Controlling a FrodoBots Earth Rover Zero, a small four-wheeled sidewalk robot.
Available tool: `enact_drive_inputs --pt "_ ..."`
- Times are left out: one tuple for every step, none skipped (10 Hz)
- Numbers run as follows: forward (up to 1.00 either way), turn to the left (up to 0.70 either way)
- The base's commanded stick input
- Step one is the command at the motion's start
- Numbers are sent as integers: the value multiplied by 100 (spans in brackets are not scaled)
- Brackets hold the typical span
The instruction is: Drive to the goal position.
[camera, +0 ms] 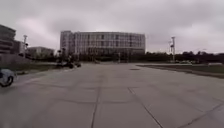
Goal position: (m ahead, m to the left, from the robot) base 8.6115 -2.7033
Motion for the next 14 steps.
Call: enact_drive_inputs --pt "70 3" --pt "70 3" --pt "70 3" --pt "70 3" --pt "70 3" --pt "70 3" --pt "70 3" --pt "70 3" --pt "70 3" --pt "70 3" --pt "70 3" --pt "70 3" --pt "70 3" --pt "70 3"
